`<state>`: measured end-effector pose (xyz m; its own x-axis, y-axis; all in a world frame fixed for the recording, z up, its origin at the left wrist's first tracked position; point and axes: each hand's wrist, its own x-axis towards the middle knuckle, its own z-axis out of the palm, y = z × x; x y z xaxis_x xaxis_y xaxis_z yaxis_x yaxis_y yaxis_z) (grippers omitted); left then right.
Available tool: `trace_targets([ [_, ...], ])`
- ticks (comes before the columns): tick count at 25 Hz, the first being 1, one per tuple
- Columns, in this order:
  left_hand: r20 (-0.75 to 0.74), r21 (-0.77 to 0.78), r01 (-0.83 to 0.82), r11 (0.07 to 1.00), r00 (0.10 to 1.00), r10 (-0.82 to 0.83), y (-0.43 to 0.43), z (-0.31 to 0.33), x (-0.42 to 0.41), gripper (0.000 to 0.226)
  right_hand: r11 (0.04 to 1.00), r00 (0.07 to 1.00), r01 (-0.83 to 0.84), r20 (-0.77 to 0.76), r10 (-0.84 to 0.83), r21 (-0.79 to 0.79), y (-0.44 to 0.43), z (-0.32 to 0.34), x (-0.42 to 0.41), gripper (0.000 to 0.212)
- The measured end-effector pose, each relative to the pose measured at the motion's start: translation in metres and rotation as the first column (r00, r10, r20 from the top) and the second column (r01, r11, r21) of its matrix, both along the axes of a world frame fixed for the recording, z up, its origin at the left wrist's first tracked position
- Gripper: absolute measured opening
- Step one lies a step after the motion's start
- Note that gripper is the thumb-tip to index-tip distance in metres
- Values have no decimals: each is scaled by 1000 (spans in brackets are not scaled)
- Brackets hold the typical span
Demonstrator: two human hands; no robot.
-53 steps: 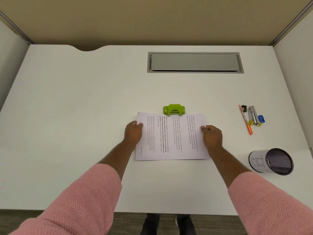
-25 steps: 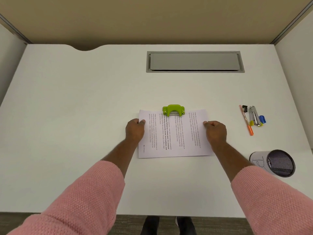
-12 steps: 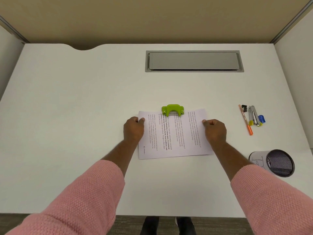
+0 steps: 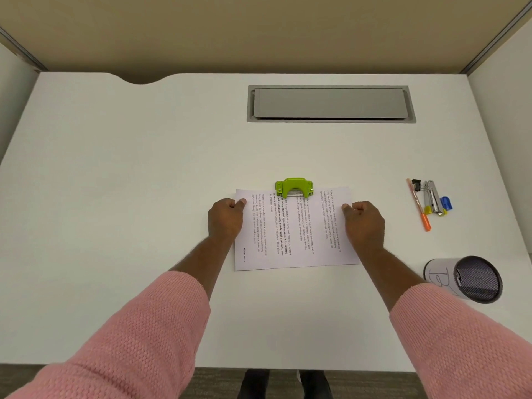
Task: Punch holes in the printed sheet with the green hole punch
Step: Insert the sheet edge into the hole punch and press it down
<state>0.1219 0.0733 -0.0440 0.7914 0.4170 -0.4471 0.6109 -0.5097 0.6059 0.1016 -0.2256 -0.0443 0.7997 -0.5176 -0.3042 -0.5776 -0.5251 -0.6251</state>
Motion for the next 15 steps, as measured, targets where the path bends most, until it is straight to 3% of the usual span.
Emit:
trace_targets([
  [3,25,13,-5,1000,1000,5,-1,0,-1,47,959,980,-146,100,175,-244,14,5,3,39],
  [6,37,34,3,999,999,-4,-5,1,-1,31,920,923,-285,183,339,-270,36,13,19,39],
  [9,105,107,33,994,993,-44,-7,1,-3,47,869,862,-391,209,461,-305,59,20,43,37],
  [12,198,314,176,933,949,-246,-9,-2,-12,62,836,828,-448,207,521,-316,75,22,66,39],
  [15,159,469,415,779,829,-537,-14,-11,-23,72,807,808,-480,184,559,-345,84,17,81,41],
])
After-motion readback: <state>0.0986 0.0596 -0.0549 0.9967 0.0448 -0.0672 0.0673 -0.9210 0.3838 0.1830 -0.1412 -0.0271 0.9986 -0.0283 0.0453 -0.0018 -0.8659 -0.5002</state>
